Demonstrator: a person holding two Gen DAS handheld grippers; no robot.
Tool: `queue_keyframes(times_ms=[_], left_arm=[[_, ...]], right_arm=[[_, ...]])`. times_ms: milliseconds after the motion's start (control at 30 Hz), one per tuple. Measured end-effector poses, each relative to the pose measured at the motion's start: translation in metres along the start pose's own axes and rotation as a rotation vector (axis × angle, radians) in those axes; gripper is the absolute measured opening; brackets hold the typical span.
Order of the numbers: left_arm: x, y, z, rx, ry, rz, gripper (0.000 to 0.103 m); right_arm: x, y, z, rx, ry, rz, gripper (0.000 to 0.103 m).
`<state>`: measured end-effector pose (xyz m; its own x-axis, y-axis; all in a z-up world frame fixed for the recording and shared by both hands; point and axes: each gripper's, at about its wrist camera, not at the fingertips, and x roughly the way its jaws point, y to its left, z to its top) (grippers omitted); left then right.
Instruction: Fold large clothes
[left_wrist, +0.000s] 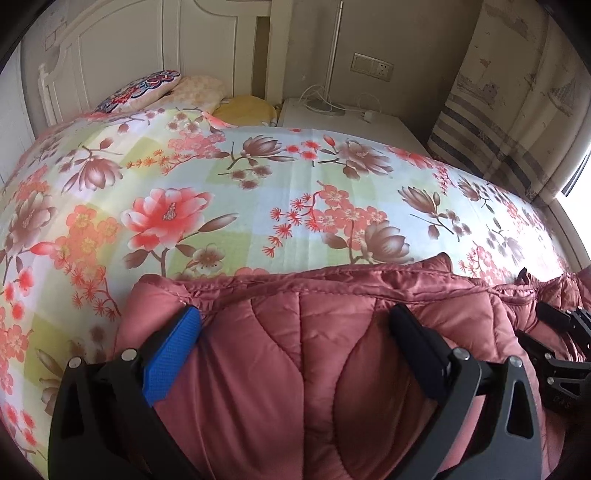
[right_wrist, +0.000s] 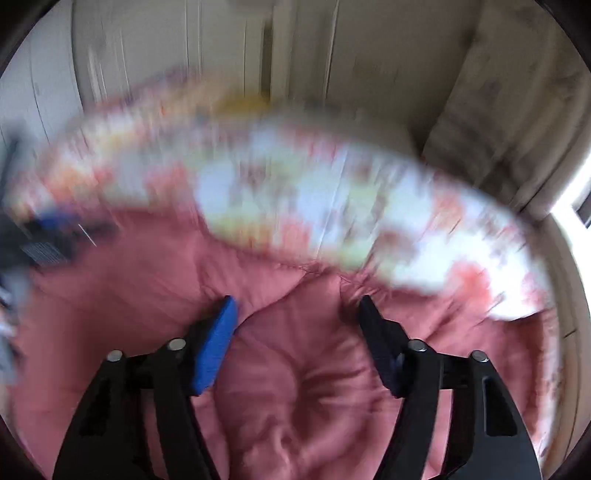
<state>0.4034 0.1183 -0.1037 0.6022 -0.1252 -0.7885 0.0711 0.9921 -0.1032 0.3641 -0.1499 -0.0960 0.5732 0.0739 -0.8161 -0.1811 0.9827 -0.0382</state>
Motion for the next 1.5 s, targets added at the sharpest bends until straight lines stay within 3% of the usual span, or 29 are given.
queue_keyframes(times_ms=[167, 233, 267, 367, 400, 433, 500, 633, 733, 800, 867, 967, 1000, 1067, 1133, 1200, 1267, 1433, 1500], left_arm=[[0.001, -0.001, 0.0, 0.002, 0.002, 0.003, 0.101], [0.001, -0.001, 0.0, 0.001, 0.002, 0.001, 0.101], [0.002, -0.001, 0.0, 0.003, 0.003, 0.004, 0.101], [0.002, -0.001, 0.0, 0.005, 0.002, 0.002, 0.101], [0.002, -0.002, 0.0, 0.008, 0.003, 0.005, 0.101], [0.002, -0.002, 0.0, 0.009, 0.003, 0.008, 0.101], [0.002, -0.002, 0.0, 0.009, 0.003, 0.01, 0.101], [0.002, -0.002, 0.0, 0.009, 0.003, 0.009, 0.101], [0.002, -0.002, 0.0, 0.011, 0.003, 0.008, 0.101], [0.002, -0.002, -0.001, 0.012, 0.003, 0.011, 0.101], [0.002, -0.002, -0.001, 0.011, 0.004, 0.012, 0.101], [0.003, -0.002, -0.001, 0.009, 0.007, 0.013, 0.101], [0.003, -0.002, -0.001, 0.006, 0.008, 0.012, 0.101], [0.003, -0.002, -0.001, 0.005, 0.007, 0.011, 0.101], [0.003, -0.002, -0.001, 0.005, 0.006, 0.012, 0.101], [0.002, -0.001, -0.001, 0.004, 0.005, 0.01, 0.101], [0.002, -0.001, -0.001, -0.001, 0.005, 0.013, 0.101], [0.005, -0.008, 0.001, 0.041, 0.046, 0.058, 0.101], [-0.006, -0.016, 0.003, 0.068, 0.038, 0.125, 0.099]], right_arm=[[-0.025, -0.016, 0.002, -0.011, 0.004, 0.011, 0.066], [-0.042, -0.036, 0.0, 0.02, -0.045, -0.044, 0.068], [-0.051, -0.058, -0.003, 0.064, -0.076, -0.098, 0.074], [-0.05, -0.109, -0.015, 0.191, -0.053, -0.176, 0.077], [-0.038, -0.128, -0.026, 0.247, -0.011, -0.169, 0.077], [-0.027, -0.143, -0.036, 0.309, 0.014, -0.102, 0.078], [-0.025, -0.157, -0.044, 0.387, -0.001, 0.0, 0.078], [-0.057, -0.162, -0.044, 0.376, -0.062, -0.01, 0.078], [-0.064, -0.17, -0.064, 0.405, -0.063, -0.083, 0.082], [-0.044, -0.177, -0.078, 0.441, 0.005, -0.02, 0.084], [-0.043, -0.186, -0.08, 0.491, 0.005, 0.018, 0.084], [-0.066, -0.174, -0.07, 0.439, -0.031, -0.102, 0.084], [-0.082, -0.158, -0.061, 0.382, -0.082, -0.138, 0.084], [-0.099, -0.128, -0.051, 0.281, -0.145, -0.119, 0.087], [-0.099, -0.095, -0.045, 0.179, -0.154, -0.077, 0.087], [-0.083, -0.065, -0.043, 0.105, -0.118, -0.012, 0.087], [-0.054, -0.042, -0.048, 0.045, -0.048, -0.019, 0.089], [-0.038, -0.05, -0.054, 0.085, -0.058, 0.02, 0.093], [-0.038, -0.052, -0.055, 0.089, -0.056, 0.026, 0.093]])
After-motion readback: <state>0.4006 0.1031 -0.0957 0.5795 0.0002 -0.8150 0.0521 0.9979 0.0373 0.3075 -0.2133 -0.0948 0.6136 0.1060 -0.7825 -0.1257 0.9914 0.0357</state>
